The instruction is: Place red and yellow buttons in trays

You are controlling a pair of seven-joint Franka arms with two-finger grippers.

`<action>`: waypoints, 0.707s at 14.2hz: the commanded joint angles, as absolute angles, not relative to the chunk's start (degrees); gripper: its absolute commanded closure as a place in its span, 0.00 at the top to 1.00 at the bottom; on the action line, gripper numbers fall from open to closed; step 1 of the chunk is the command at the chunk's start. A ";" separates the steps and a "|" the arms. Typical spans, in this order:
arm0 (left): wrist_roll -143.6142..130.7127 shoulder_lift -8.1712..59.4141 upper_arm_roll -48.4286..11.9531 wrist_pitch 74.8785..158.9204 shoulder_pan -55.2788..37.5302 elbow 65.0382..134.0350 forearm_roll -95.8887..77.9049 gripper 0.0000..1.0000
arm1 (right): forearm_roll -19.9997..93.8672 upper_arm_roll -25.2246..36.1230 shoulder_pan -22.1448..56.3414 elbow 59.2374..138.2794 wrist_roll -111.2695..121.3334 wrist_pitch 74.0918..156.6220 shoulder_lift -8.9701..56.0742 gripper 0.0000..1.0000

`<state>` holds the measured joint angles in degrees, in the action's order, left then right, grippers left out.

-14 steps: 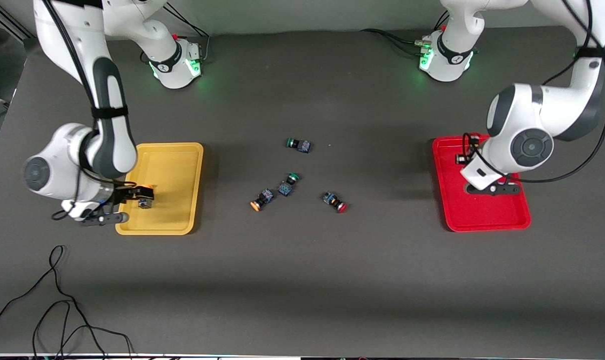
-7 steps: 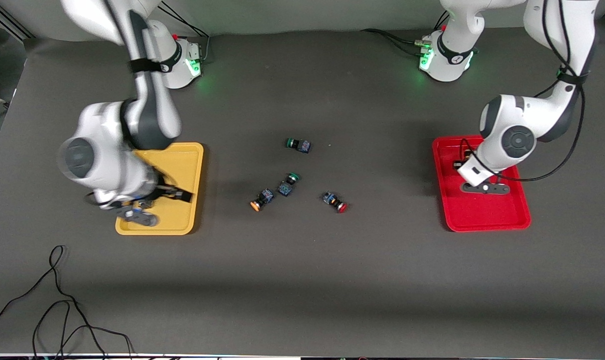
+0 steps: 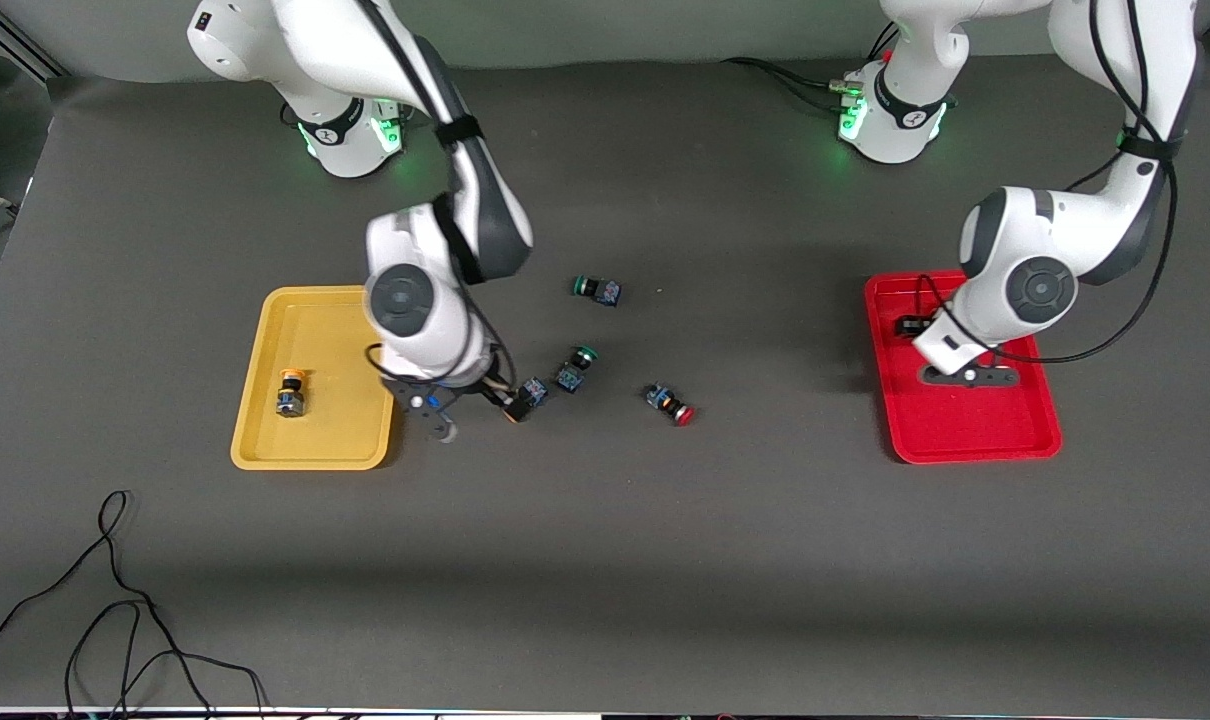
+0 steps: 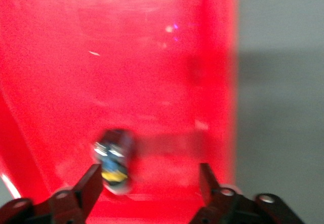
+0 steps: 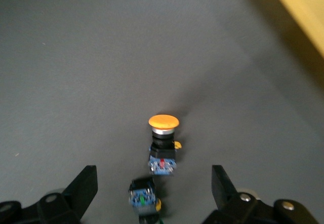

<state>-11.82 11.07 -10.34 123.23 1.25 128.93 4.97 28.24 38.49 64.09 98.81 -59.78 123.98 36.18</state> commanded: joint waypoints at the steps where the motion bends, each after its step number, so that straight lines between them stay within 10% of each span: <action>1: -21.94 12.90 -11.25 107.98 -6.83 114.66 -1.99 0.99 | 29.88 36.05 63.37 97.82 -61.70 128.22 41.56 1.00; 6: -48.37 26.51 -11.25 103.62 -18.17 93.64 -8.61 0.99 | 34.10 34.02 63.37 98.17 -60.82 132.71 45.79 0.94; 10: -65.09 37.43 -11.34 109.56 -23.19 83.76 -8.61 0.99 | 34.10 33.84 62.75 98.53 -59.15 133.33 46.05 0.23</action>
